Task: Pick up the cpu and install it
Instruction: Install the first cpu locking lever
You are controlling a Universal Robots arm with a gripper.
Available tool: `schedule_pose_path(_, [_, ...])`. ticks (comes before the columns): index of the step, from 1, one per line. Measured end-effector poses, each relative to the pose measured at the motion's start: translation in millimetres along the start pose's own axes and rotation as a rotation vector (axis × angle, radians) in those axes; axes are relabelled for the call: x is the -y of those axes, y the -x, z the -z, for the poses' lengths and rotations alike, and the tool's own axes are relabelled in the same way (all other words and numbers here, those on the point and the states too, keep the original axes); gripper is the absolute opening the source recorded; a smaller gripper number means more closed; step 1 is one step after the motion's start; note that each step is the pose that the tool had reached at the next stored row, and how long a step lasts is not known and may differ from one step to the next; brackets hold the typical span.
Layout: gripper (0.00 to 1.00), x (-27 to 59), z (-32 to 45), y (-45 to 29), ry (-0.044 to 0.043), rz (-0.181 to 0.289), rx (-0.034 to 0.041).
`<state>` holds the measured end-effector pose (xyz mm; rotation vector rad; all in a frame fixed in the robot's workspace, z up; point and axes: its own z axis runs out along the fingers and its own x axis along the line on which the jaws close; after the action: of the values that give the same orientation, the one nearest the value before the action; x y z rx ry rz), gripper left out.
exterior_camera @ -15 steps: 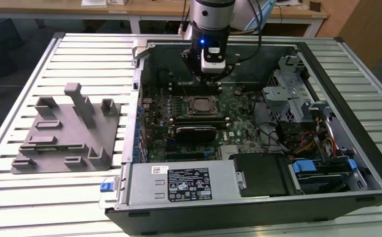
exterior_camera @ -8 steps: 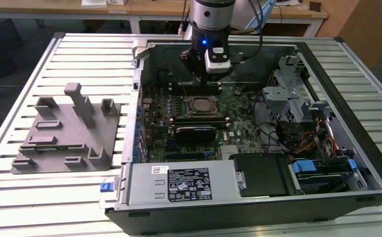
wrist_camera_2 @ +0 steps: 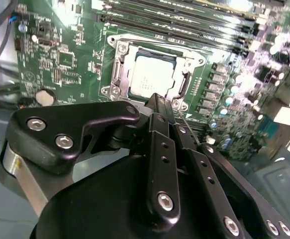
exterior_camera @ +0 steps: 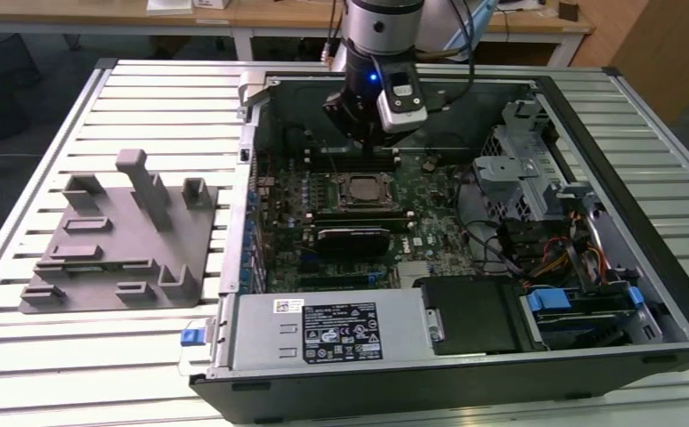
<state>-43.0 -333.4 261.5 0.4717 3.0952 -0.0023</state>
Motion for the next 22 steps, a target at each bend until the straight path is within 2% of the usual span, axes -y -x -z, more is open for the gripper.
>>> schedule_pose_path(13, [0.11, 0.1, -0.3, -0.4, 0.0017, 0.189, 0.0001])
schedule_pose_path(22, [0.11, 0.2, -0.6, -0.6, 0.0033, 0.337, 0.0001])
